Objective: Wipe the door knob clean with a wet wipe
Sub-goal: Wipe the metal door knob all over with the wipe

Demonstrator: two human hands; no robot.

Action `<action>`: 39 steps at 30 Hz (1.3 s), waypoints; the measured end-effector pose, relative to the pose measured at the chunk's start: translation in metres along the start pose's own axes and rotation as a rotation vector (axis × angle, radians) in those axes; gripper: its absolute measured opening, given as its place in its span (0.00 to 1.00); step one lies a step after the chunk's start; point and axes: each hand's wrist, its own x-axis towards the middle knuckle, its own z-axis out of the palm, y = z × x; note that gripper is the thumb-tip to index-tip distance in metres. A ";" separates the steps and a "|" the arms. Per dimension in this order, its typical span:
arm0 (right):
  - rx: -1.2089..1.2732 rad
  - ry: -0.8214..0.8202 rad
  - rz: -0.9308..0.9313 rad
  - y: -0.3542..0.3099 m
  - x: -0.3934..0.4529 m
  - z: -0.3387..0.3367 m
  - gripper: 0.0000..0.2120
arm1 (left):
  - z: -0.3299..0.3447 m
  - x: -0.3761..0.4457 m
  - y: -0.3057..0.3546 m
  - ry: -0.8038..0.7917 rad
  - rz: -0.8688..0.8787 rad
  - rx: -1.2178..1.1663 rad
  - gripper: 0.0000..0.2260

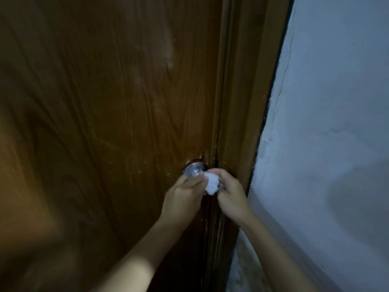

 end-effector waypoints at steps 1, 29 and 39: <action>0.009 -0.002 0.003 -0.001 0.000 0.000 0.17 | 0.003 -0.004 0.003 0.065 -0.089 -0.070 0.16; -0.298 0.188 0.280 -0.014 -0.027 0.004 0.03 | -0.005 -0.029 0.029 -0.306 -1.322 -1.372 0.12; -0.484 0.424 -0.072 -0.023 -0.020 0.035 0.12 | -0.018 -0.026 0.013 -0.196 -1.271 -1.306 0.08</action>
